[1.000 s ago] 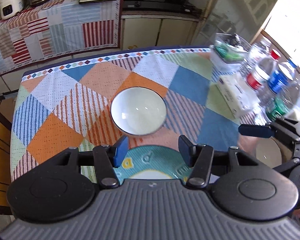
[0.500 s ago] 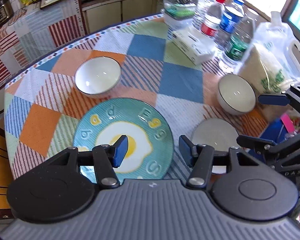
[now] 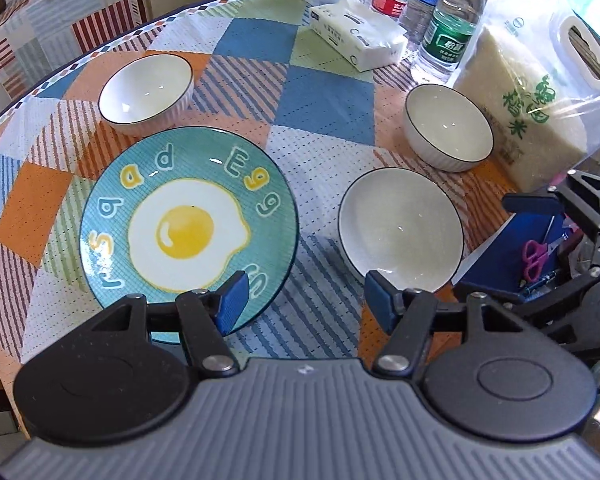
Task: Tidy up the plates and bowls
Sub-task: 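Move the left gripper to a second white bowl and grasp its rim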
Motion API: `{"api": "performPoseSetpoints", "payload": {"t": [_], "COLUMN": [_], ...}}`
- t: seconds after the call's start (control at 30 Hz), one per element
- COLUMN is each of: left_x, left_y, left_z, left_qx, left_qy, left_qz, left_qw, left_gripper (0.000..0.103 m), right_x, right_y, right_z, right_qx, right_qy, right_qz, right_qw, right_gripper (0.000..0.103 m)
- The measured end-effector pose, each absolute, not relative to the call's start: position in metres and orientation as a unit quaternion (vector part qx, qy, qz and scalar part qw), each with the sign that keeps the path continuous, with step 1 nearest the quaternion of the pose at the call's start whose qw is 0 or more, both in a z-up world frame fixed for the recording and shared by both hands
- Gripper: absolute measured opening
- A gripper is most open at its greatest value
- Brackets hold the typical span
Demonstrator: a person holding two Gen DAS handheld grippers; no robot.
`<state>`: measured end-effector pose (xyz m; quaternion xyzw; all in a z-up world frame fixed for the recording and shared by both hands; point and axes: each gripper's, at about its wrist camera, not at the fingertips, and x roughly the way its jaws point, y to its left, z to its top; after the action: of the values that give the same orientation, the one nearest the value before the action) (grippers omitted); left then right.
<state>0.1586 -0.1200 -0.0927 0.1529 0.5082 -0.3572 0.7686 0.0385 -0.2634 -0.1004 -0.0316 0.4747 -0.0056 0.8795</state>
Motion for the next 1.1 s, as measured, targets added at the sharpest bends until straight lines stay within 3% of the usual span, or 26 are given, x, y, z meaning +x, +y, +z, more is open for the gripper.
{"api": "performPoseSetpoints", "payload": {"t": [0.5,0.8,0.9,1.0,1.07,1.1], "left_x": [0.153,0.157,0.158,0.157,0.156,0.154], "left_y": [-0.144,-0.162,-0.165,-0.168,-0.172,-0.173], "left_z": [-0.129,-0.148,-0.155,-0.161,-0.163,-0.163], "left_qx": [0.092,0.074,0.071,0.078,0.082,0.08], "left_qy": [0.567,0.572,0.572,0.571,0.575,0.572], "left_qz": [-0.353,-0.33,-0.324,-0.317,-0.315,-0.316], "left_qw": [0.738,0.747,0.751,0.754,0.751,0.752], "left_gripper": [0.063,0.061,0.055,0.037,0.034,0.028], "right_x": [0.049,0.064,0.066,0.068,0.069,0.07], "right_y": [-0.254,-0.255,-0.257,-0.257,-0.257,-0.258], "right_z": [-0.161,-0.172,-0.173,-0.175,-0.177,-0.179], "right_qx": [-0.014,-0.01,-0.008,-0.011,-0.013,-0.01], "right_qy": [0.521,0.503,0.5,0.494,0.49,0.487], "right_qz": [0.015,0.005,0.009,0.016,0.018,0.02], "right_qw": [0.853,0.864,0.866,0.869,0.872,0.873], "right_gripper": [0.092,0.092,0.092,0.092,0.094,0.094]}}
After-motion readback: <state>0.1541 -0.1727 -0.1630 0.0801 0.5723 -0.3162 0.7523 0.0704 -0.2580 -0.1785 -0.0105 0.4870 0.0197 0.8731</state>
